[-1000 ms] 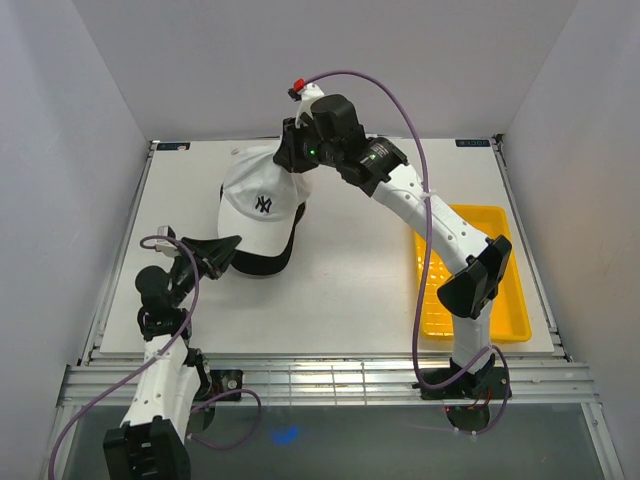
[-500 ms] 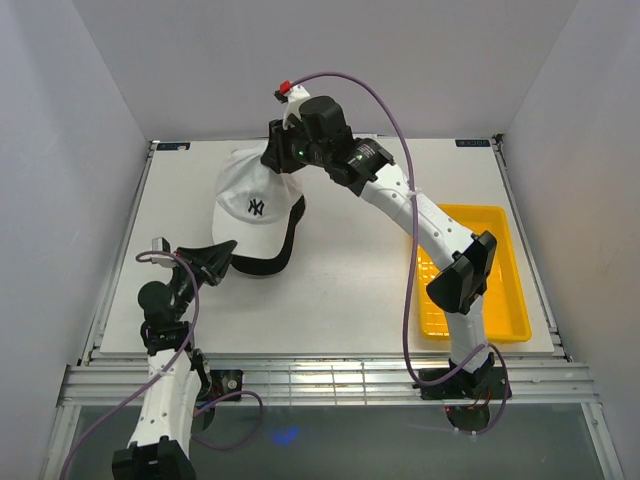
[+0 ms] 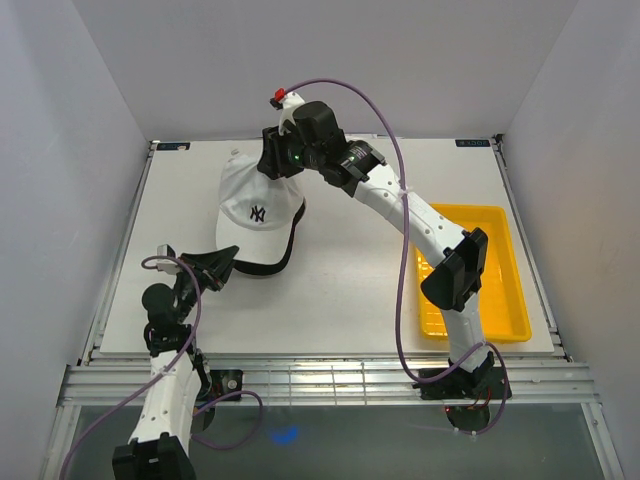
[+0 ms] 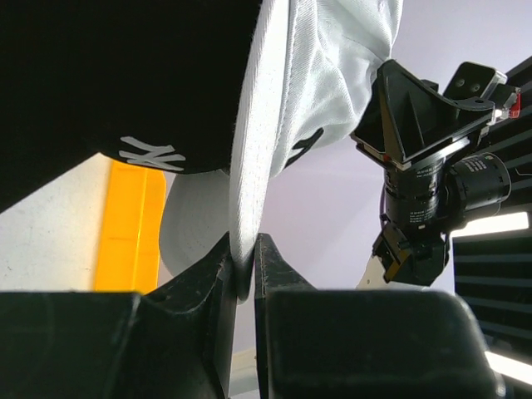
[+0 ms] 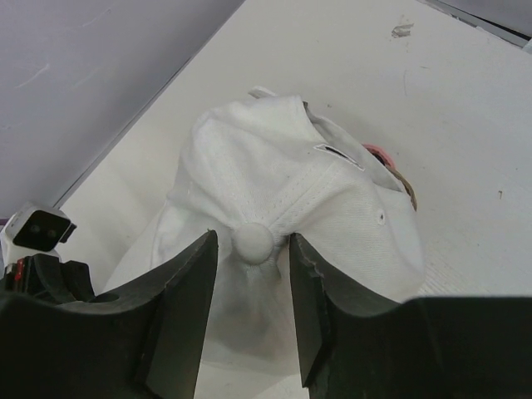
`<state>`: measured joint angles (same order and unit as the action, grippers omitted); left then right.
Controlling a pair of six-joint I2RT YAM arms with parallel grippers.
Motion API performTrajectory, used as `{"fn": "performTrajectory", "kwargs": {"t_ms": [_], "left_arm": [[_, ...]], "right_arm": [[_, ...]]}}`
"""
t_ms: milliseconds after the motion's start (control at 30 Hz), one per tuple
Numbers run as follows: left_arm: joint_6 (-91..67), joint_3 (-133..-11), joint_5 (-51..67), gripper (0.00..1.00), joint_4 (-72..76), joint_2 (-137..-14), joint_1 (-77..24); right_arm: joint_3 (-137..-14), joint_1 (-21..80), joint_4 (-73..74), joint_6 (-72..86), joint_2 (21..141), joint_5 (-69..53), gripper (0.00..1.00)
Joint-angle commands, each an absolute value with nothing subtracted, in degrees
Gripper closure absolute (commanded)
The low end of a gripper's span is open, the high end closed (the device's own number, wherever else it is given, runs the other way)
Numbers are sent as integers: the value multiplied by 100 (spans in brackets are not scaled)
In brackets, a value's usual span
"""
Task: Stack the hats
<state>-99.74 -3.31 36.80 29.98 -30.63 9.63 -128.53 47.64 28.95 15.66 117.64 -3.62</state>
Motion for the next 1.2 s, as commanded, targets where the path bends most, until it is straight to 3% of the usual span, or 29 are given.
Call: {"fn": "performTrajectory", "kwargs": {"t_ms": [0, 567, 1167], "left_arm": [[-10037, 175, 3489, 100, 2901, -2953, 976], [-10011, 360, 3120, 100, 1961, -2777, 976], [-9598, 158, 3085, 100, 853, -3023, 976]], "right_arm": [[-12938, 4781, 2777, 1415, 11760, -360, 53], [-12824, 4738, 2743, 1415, 11681, -176, 25], [-12401, 4140, 2171, 2363, 11461, -1195, 17]]}}
